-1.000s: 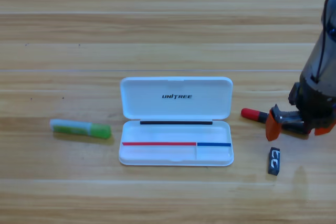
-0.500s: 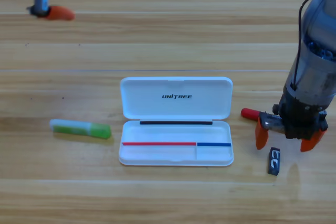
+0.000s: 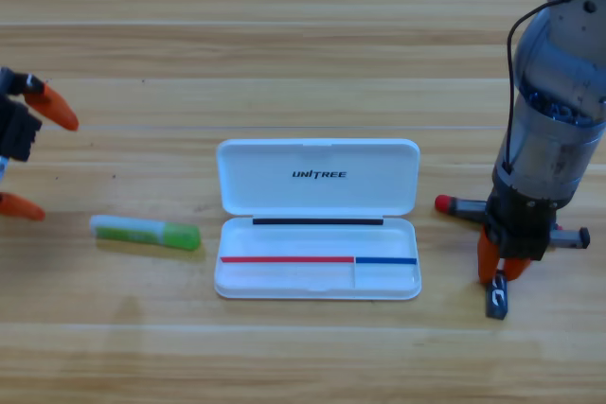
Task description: Clean up eraser and pencils
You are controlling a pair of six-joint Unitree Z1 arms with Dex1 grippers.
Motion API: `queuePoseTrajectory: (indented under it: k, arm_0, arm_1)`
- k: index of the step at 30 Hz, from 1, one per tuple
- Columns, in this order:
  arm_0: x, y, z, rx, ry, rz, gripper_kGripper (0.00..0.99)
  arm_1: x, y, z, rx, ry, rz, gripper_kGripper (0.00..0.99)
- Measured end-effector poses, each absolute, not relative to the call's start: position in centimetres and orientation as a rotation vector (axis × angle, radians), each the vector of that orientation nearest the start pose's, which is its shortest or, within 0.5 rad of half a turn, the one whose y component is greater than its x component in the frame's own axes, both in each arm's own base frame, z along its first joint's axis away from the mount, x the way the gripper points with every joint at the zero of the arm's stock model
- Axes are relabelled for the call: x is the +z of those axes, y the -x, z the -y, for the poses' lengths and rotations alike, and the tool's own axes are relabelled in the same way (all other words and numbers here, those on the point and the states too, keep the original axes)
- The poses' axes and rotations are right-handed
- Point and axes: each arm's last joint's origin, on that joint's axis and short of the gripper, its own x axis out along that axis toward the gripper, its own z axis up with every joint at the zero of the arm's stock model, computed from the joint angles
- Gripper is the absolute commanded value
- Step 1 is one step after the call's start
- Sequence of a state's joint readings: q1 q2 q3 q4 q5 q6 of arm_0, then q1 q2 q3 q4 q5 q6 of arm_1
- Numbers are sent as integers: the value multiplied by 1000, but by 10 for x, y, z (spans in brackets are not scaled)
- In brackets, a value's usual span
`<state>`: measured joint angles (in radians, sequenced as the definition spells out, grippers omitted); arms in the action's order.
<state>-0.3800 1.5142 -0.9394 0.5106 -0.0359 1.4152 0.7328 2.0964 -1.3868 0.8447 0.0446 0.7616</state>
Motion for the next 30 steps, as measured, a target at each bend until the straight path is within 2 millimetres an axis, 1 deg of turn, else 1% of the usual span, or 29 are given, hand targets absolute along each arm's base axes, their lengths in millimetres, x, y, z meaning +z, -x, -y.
queuePoseTrajectory:
  k: [5,13,16,18,21,23,26,28,30]
  arm_0:
    - [268,-224,94,-1166,-1410,-621,922]
    - [267,-222,96,-1219,-1394,-598,922]
    - [264,-224,97,-1230,-1389,-605,922]
    - [261,-228,99,-1241,-1386,-619,922]
    - [253,-242,104,-1260,-1377,-650,922]
    - [248,-253,109,-1266,-1367,-669,922]
    - [244,-269,115,-1268,-1353,-688,922]
    - [243,-279,119,-1273,-1335,-707,920]
    - [243,-288,124,-1283,-1312,-715,919]
  arm_1:
    - [188,-281,-256,36,-50,-1596,0]
    - [188,-281,-256,66,-22,-1595,0]
    - [190,-280,-256,152,62,-1590,0]
    - [195,-277,-254,263,181,-1590,0]
    - [213,-274,-255,490,407,-1554,0]
    - [235,-270,-259,633,531,-1489,0]
    - [271,-258,-265,845,725,-1375,0]
    - [282,-248,-271,928,809,-1342,0]
    - [286,-239,-277,1006,894,-1319,0]
